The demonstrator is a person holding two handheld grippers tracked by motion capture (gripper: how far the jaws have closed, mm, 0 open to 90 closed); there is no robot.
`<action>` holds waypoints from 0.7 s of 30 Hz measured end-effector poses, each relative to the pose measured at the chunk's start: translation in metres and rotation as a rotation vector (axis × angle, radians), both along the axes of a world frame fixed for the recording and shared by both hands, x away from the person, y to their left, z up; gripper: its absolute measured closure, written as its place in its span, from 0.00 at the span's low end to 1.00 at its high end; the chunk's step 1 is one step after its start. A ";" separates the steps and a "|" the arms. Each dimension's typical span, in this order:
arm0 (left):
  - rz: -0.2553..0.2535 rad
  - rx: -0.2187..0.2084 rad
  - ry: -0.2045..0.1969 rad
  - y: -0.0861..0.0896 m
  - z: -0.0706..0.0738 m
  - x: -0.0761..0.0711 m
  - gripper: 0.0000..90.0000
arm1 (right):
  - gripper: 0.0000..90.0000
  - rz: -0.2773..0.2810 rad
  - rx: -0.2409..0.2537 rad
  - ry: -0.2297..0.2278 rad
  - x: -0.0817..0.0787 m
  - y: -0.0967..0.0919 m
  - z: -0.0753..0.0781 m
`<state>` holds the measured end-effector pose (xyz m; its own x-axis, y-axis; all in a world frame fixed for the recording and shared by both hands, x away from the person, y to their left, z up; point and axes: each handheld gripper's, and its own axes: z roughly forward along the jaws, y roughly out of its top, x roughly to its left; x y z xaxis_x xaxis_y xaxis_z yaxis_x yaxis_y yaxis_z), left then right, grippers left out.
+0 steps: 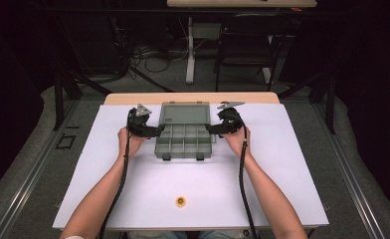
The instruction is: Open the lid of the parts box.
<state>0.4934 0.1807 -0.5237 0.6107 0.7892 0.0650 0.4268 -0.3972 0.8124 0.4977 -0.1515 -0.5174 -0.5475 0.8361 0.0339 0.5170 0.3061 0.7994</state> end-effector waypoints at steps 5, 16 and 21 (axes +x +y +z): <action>-0.029 0.015 0.008 0.000 0.004 -0.012 0.09 | 0.05 0.058 -0.017 -0.026 -0.019 -0.006 0.003; -0.059 0.008 0.023 0.010 0.001 -0.041 0.01 | 0.02 0.094 -0.026 -0.049 -0.049 -0.019 0.007; -0.069 0.002 0.032 0.012 0.000 -0.054 0.00 | 0.01 0.110 -0.030 -0.052 -0.063 -0.026 0.005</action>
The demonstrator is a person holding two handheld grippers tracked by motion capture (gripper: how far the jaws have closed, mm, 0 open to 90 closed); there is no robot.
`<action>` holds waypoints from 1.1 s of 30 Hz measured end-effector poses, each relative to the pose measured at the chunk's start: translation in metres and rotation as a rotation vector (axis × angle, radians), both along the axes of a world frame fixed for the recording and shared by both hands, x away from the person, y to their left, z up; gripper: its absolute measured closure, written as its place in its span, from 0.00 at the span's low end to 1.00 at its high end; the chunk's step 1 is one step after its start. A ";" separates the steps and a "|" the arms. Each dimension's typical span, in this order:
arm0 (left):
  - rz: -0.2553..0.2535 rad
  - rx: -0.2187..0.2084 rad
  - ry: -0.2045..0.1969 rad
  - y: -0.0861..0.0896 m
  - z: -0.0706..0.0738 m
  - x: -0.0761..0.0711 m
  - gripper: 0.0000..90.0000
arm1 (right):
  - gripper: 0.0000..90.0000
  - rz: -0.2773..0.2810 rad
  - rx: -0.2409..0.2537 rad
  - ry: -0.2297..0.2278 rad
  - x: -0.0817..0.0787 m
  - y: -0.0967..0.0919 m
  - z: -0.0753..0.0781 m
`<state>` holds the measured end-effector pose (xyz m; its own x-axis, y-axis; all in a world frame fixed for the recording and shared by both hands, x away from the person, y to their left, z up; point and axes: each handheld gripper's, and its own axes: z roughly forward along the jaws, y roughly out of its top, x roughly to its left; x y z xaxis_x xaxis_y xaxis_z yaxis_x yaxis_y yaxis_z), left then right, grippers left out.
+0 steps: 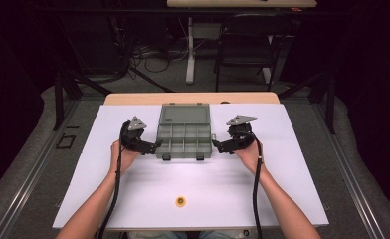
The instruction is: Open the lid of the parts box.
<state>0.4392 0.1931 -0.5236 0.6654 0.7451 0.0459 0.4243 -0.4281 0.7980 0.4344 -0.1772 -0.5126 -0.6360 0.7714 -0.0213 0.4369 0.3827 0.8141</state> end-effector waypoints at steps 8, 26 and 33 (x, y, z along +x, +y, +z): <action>-0.027 0.017 -0.003 -0.001 -0.003 -0.023 0.00 | 0.01 0.026 -0.009 -0.002 -0.021 -0.007 -0.004; -0.077 0.030 0.008 0.000 -0.012 -0.057 0.00 | 0.01 0.031 0.002 -0.018 -0.053 -0.020 -0.010; -0.094 0.050 0.002 0.000 -0.014 -0.073 0.00 | 0.01 0.034 0.004 -0.026 -0.067 -0.023 -0.011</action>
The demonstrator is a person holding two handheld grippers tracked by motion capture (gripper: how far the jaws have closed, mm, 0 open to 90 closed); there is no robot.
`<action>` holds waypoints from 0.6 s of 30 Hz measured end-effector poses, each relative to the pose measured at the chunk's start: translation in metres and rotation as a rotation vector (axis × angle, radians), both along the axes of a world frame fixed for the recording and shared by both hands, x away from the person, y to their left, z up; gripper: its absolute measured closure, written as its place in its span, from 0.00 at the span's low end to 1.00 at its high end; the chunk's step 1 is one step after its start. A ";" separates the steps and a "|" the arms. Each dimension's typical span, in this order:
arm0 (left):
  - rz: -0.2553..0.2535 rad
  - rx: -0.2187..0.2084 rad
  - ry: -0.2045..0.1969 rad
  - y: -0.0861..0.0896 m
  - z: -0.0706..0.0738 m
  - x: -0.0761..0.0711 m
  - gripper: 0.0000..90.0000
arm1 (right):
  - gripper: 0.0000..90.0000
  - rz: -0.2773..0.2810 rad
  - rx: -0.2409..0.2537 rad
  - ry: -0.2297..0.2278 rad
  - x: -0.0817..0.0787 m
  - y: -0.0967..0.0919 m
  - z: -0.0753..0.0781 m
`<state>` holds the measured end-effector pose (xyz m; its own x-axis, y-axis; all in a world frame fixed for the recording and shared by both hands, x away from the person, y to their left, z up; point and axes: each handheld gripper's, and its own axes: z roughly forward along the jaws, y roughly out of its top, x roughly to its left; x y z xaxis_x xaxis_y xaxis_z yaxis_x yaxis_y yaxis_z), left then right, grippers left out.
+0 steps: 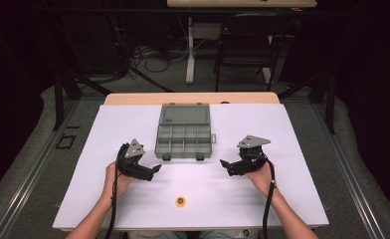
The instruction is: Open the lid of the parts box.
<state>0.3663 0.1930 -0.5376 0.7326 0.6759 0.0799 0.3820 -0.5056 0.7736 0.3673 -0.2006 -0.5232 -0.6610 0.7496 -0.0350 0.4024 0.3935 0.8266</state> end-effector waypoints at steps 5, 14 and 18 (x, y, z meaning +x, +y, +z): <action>-0.012 0.012 -0.002 -0.002 -0.001 -0.010 0.00 | 0.01 -0.001 -0.005 -0.003 -0.008 -0.002 -0.002; -0.029 0.022 -0.010 -0.002 0.000 -0.028 0.00 | 0.01 0.006 -0.004 -0.014 -0.022 -0.002 0.000; -0.032 0.035 -0.027 -0.004 0.002 -0.032 0.00 | 0.01 0.022 -0.013 -0.019 -0.024 0.001 0.000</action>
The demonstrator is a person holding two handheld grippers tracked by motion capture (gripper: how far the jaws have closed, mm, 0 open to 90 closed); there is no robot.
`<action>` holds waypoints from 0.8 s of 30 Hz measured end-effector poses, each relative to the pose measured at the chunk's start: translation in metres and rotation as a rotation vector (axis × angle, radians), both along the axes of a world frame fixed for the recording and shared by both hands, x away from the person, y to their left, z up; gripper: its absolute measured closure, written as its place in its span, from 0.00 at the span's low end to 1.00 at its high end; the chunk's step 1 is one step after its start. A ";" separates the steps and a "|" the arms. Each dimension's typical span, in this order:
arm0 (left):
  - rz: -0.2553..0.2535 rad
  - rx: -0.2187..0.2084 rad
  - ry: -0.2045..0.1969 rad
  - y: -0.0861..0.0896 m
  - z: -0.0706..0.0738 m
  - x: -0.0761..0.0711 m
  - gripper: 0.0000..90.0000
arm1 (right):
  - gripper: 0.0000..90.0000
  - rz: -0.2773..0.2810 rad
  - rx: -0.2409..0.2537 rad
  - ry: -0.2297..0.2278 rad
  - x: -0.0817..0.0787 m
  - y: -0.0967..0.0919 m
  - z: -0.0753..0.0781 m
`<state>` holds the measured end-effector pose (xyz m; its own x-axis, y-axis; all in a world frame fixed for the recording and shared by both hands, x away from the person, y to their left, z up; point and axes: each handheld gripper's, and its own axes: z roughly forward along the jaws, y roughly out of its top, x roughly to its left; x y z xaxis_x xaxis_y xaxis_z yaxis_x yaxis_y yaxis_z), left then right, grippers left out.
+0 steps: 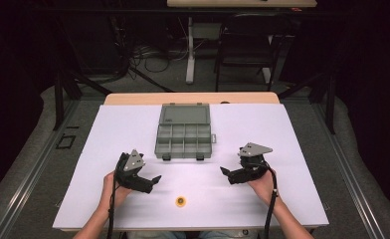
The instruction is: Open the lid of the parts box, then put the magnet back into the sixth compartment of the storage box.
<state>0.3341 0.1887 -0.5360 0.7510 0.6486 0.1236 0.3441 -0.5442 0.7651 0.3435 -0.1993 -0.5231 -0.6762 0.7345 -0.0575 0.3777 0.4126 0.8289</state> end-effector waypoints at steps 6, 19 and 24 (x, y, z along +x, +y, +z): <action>-0.019 0.026 -0.014 -0.005 0.000 -0.002 0.00 | 0.01 0.008 -0.011 -0.004 0.000 0.001 -0.001; -0.036 0.023 -0.029 -0.006 0.006 -0.005 0.00 | 0.01 0.006 -0.016 0.001 0.000 0.000 -0.002; -0.054 0.022 -0.027 -0.009 0.010 -0.009 0.00 | 0.01 0.005 -0.013 -0.002 0.000 -0.001 -0.001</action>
<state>0.3254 0.1797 -0.5258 0.7810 0.6043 0.1577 0.2935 -0.5780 0.7614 0.3437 -0.2001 -0.5239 -0.6797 0.7303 -0.0684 0.3743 0.4256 0.8239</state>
